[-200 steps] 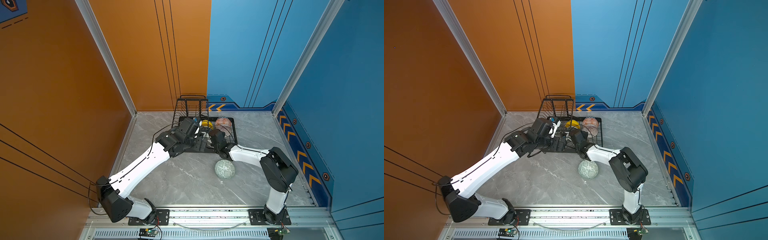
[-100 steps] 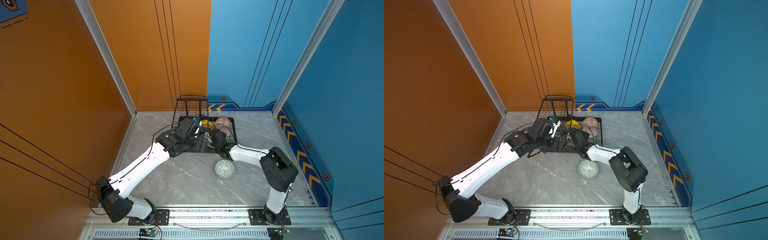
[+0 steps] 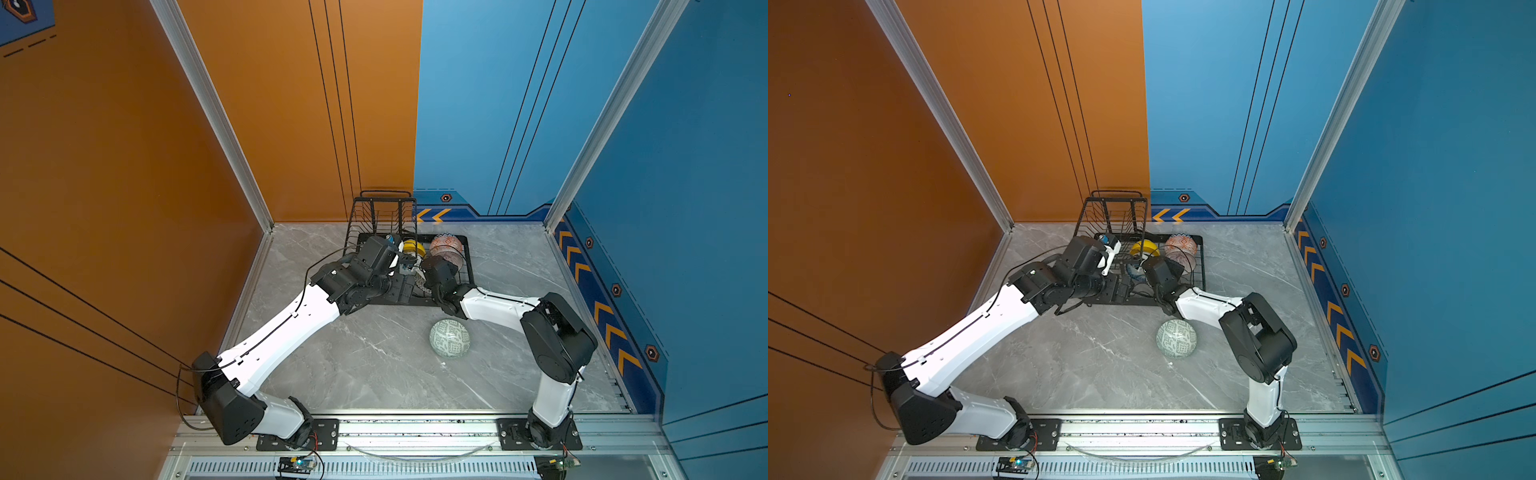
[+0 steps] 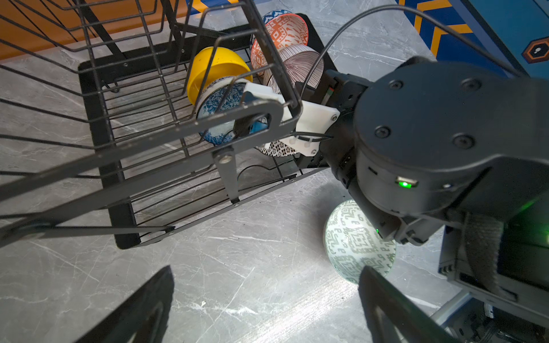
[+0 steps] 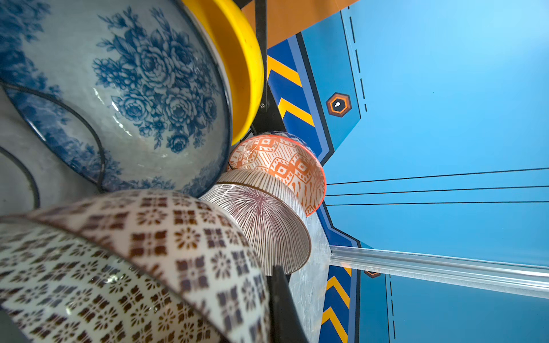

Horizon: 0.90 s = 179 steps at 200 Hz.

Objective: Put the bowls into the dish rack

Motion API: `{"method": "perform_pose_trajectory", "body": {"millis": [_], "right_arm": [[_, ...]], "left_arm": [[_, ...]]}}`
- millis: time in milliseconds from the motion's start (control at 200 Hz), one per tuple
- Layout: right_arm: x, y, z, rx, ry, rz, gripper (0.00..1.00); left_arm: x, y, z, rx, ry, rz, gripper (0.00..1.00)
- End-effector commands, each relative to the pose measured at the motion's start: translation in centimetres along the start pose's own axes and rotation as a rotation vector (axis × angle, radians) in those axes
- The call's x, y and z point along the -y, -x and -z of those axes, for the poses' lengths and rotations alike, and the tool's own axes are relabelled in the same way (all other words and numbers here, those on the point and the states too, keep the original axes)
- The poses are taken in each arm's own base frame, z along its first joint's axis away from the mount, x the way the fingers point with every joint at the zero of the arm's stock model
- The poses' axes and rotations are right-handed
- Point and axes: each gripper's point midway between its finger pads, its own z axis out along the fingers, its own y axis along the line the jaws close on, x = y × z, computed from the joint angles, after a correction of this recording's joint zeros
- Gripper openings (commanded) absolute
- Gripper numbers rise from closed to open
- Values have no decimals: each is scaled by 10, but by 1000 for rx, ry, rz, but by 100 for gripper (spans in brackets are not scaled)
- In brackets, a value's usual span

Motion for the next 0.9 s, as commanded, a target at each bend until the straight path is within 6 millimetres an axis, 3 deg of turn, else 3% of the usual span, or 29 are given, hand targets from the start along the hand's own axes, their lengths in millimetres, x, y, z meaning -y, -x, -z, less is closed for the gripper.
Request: {"method": "perform_pose_trajectory", "body": {"millis": [0, 381, 891], "right_arm": [[19, 21, 5, 56, -62, -119, 0], [6, 39, 15, 114, -43, -188, 0], [-5, 59, 2, 182, -77, -240, 0]], "left_arm": [[6, 0, 4, 0, -21, 3, 98], [9, 1, 2, -3, -26, -1, 98], [7, -2, 2, -10, -16, 1, 98]]}}
